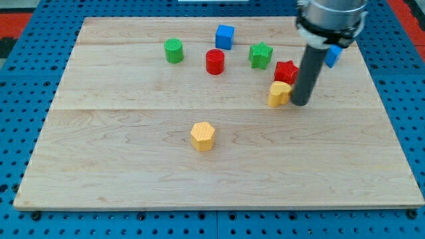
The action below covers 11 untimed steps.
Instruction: Slide the yellow hexagon towards the red circle
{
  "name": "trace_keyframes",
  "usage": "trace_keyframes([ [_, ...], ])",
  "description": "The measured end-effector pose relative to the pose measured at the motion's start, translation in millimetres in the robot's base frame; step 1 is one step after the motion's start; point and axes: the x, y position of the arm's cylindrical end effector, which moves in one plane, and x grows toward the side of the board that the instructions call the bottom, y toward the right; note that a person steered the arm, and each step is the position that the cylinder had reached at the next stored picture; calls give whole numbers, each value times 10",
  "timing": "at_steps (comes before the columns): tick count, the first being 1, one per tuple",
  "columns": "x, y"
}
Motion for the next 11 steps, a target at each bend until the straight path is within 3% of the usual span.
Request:
trace_keyframes([
  [2,332,-500],
  [3,964,-525],
  [4,1050,-1221],
  [5,950,-1744],
  [7,281,-1155],
  [9,128,-638],
  [11,15,-1246],
])
